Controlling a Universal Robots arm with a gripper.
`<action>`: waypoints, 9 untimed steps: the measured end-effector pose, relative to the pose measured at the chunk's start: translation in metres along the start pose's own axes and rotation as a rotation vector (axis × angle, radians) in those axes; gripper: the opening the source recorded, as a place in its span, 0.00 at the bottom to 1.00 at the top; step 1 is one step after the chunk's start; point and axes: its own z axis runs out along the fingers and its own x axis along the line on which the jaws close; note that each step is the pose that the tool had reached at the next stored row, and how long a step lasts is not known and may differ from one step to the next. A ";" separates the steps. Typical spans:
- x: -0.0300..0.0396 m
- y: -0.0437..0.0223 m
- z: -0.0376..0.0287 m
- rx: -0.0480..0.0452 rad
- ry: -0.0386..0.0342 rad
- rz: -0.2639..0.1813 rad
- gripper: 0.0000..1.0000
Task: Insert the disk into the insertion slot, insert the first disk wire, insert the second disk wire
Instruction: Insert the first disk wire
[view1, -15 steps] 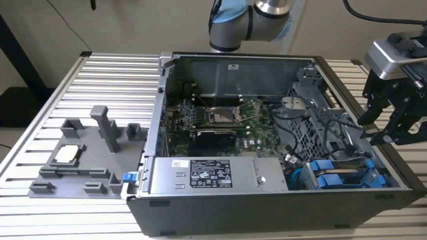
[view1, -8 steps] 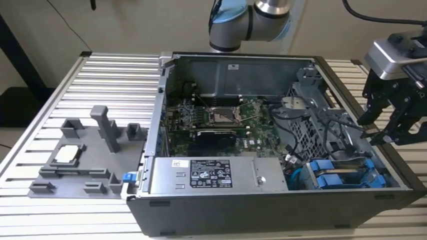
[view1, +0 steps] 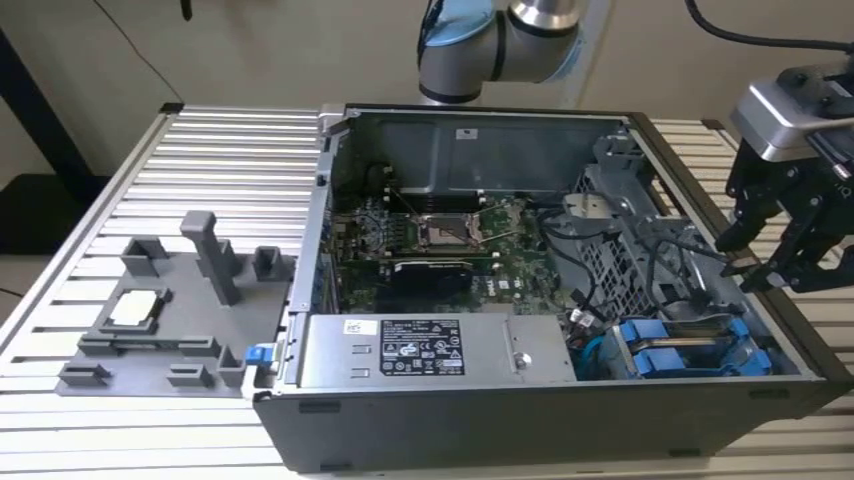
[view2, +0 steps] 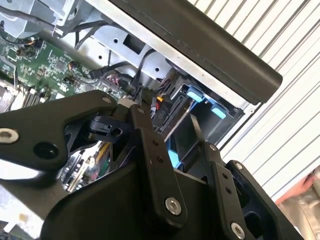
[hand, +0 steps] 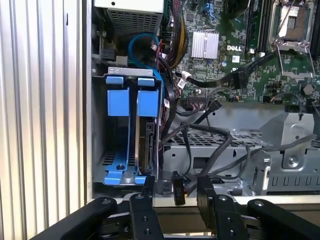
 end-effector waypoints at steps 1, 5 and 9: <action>0.0000 0.0000 0.0000 0.0000 0.0000 0.000 0.47; 0.0002 0.0004 0.0000 0.0000 0.0000 0.000 0.47; 0.0001 0.0009 0.0000 0.0001 0.0000 0.000 0.47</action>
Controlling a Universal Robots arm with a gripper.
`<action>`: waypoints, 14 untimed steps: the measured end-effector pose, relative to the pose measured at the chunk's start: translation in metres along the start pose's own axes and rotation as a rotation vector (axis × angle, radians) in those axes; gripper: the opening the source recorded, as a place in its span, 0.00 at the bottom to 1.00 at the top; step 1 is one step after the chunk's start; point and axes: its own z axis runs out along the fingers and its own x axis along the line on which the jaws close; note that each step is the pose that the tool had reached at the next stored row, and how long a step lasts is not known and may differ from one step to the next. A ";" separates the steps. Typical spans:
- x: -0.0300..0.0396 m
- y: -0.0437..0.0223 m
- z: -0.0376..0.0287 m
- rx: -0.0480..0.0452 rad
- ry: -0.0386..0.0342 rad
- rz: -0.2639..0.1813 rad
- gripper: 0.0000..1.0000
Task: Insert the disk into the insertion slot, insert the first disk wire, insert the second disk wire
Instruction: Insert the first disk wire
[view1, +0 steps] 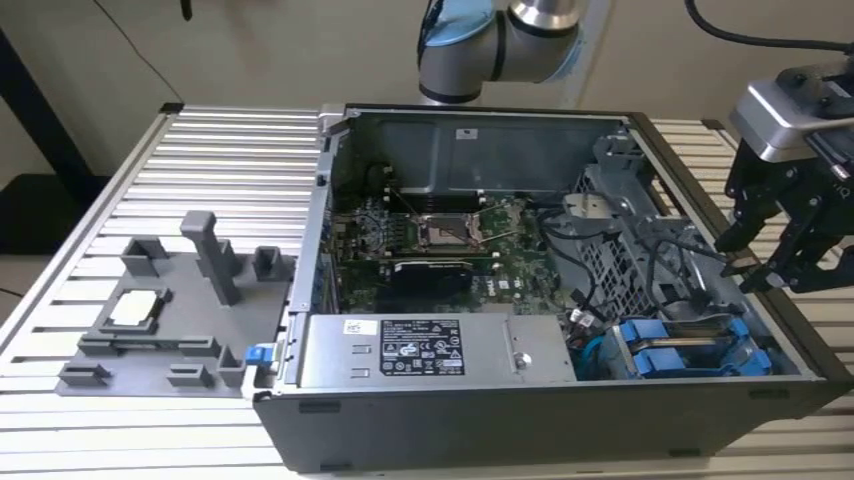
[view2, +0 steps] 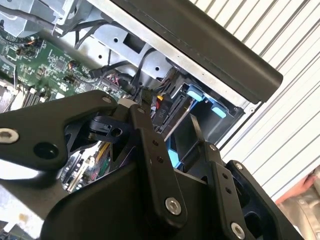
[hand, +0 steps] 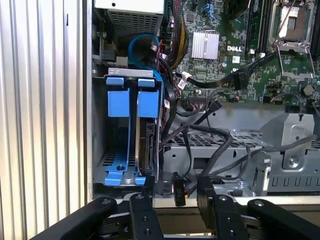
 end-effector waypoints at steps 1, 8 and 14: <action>0.0000 0.0000 0.0000 0.0000 0.0000 0.000 0.47; 0.0000 0.0004 0.0000 0.0001 0.0000 0.000 0.38; 0.0000 0.0007 -0.0001 0.0000 0.0000 0.000 0.19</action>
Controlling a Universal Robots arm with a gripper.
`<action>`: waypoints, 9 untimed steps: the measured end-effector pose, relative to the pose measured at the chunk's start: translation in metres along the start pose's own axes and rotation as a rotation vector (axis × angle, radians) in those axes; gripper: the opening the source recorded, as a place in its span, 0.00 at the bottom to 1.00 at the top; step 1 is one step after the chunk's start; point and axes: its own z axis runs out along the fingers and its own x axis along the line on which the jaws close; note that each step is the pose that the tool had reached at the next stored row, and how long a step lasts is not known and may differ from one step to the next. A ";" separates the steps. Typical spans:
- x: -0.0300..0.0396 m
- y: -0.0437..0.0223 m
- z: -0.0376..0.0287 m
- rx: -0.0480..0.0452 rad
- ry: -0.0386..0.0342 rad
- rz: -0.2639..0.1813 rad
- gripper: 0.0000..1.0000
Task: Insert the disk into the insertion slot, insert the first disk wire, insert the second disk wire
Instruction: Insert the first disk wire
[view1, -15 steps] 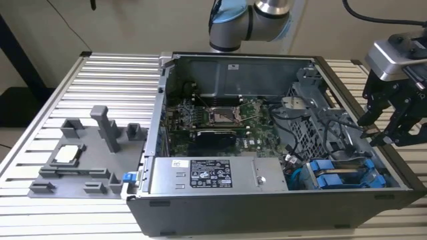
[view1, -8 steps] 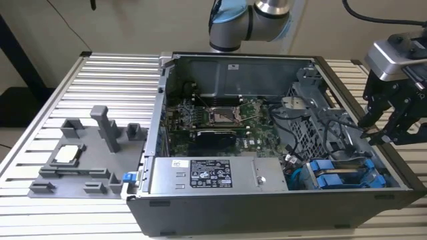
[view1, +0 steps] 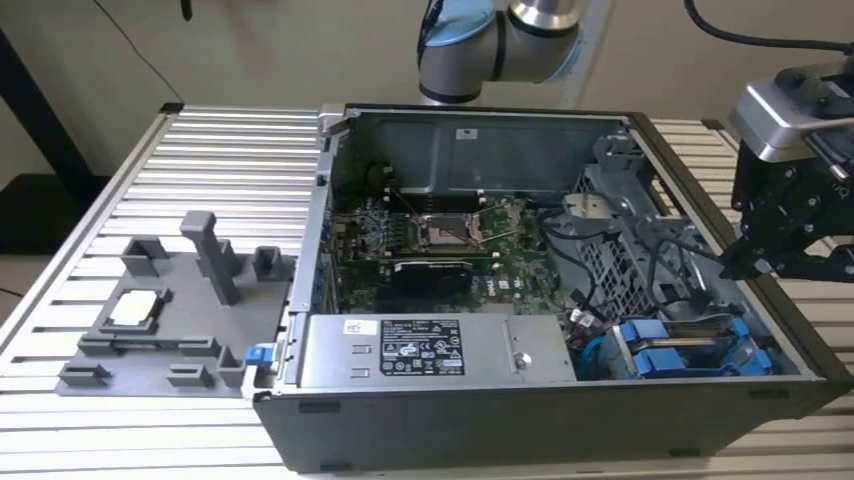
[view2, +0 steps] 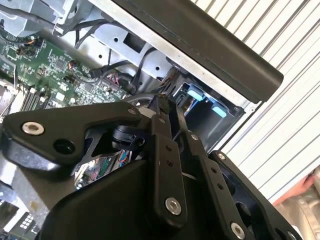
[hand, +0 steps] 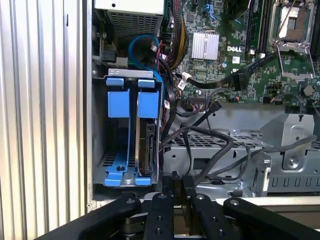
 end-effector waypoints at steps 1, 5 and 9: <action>0.0000 0.0001 0.0000 0.0000 0.0000 0.000 0.19; 0.0000 0.0002 0.0000 0.0000 -0.0001 0.000 0.19; 0.0000 0.0003 0.0000 -0.0003 0.0007 0.000 0.19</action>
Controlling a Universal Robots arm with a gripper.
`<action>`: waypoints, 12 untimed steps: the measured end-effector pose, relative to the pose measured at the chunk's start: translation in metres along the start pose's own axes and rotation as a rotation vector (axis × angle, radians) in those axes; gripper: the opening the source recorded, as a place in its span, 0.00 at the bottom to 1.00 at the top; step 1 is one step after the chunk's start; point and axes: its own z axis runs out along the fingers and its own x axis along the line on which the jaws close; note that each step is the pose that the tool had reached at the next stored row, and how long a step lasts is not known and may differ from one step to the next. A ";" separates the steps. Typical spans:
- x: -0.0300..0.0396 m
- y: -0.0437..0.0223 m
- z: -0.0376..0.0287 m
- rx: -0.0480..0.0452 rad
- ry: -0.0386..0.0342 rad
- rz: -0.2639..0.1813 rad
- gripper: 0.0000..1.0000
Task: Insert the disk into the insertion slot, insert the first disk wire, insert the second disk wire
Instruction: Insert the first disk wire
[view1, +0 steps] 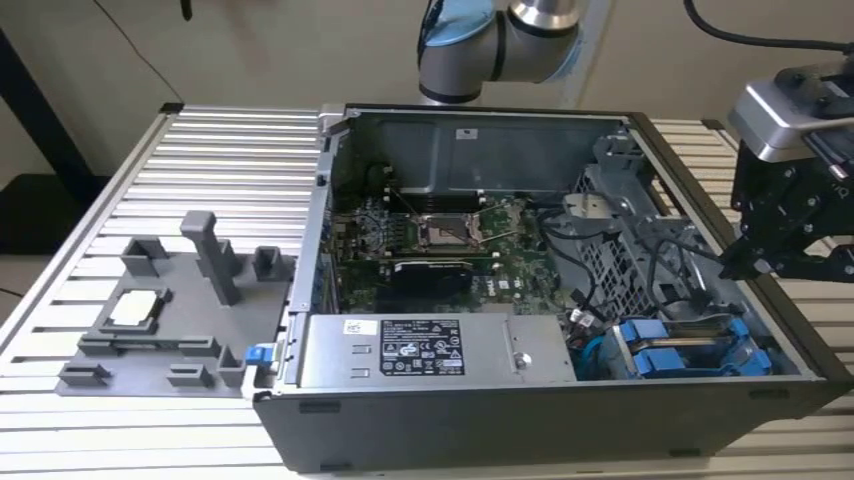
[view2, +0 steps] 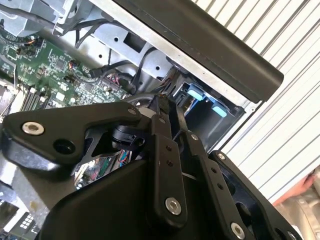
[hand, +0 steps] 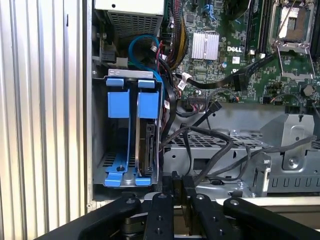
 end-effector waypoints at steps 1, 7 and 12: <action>-0.0001 0.0000 0.0001 -0.0026 0.0047 0.000 0.19; 0.0006 0.0004 0.0041 -0.0133 0.0296 -0.001 0.19; 0.0013 0.0012 0.0103 -0.0154 0.0287 0.004 0.19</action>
